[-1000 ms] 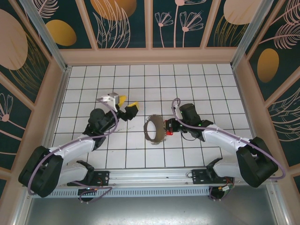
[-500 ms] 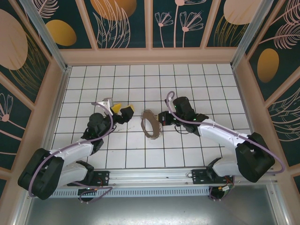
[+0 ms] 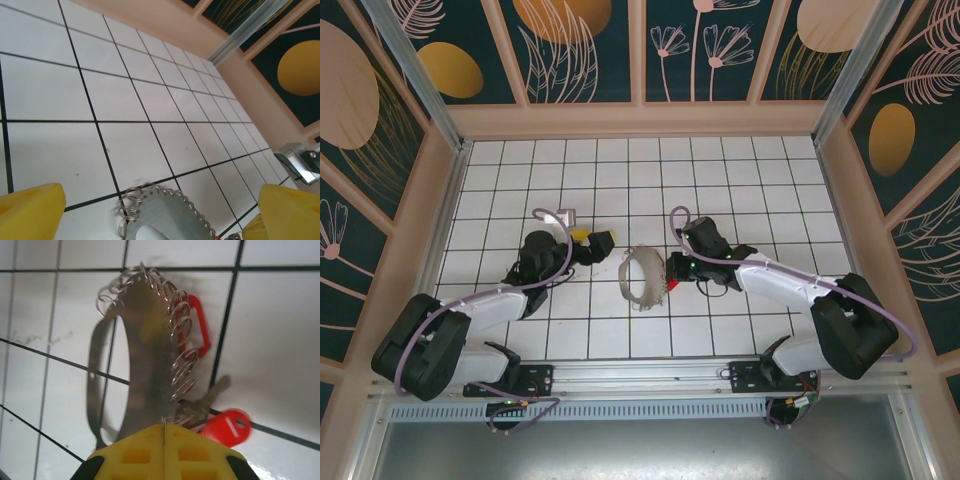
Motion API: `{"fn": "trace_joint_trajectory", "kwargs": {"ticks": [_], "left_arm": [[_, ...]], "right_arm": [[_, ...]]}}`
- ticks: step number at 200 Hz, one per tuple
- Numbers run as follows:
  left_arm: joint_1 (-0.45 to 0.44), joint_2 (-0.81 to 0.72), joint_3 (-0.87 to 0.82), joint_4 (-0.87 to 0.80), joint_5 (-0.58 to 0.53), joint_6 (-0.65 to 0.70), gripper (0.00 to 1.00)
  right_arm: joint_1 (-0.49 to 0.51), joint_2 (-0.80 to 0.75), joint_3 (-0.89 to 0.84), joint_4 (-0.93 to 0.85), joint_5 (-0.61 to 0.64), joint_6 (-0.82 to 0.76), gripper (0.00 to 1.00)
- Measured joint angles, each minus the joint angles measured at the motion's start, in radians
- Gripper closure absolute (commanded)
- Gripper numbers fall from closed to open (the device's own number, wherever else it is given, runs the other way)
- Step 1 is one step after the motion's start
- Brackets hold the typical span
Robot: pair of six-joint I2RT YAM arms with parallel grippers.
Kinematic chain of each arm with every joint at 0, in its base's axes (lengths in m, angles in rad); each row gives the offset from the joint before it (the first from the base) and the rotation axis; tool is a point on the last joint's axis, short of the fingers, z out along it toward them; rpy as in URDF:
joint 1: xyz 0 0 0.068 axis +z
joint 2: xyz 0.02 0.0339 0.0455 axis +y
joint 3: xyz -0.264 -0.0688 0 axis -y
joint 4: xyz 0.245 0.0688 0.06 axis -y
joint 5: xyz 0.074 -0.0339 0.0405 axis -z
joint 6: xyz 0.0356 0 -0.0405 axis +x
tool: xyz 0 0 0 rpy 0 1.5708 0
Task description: Put the keys on the keyring
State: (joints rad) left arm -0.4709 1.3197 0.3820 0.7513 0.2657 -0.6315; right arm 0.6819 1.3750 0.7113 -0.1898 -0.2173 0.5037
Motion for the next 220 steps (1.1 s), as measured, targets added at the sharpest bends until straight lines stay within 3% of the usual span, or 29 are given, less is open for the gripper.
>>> {"fn": "trace_joint_trajectory", "kwargs": {"ticks": [20,44,68,93,135,220], "left_arm": [[0.0,0.041,0.051,-0.065,0.029,0.001,0.04],[0.0,0.082,0.09,-0.123,0.079,-0.002,0.06],[0.0,0.13,0.107,-0.173,0.14,-0.004,0.1],[0.0,0.196,0.116,-0.207,0.206,-0.018,0.2],[0.0,0.296,0.145,-0.234,0.304,-0.036,0.22],[0.0,0.426,0.253,-0.246,0.417,-0.047,0.26]], "right_arm": [[-0.018,0.0,0.0,-0.026,0.026,-0.004,0.75],[-0.103,0.001,-0.01,-0.011,-0.009,-0.009,0.64],[-0.18,0.035,-0.01,0.042,-0.095,-0.041,0.62],[-0.188,0.136,0.023,0.082,-0.172,-0.094,0.62],[-0.197,0.293,0.112,0.095,-0.235,-0.164,0.61],[-0.198,0.364,0.122,0.109,-0.394,-0.211,0.62]]}}
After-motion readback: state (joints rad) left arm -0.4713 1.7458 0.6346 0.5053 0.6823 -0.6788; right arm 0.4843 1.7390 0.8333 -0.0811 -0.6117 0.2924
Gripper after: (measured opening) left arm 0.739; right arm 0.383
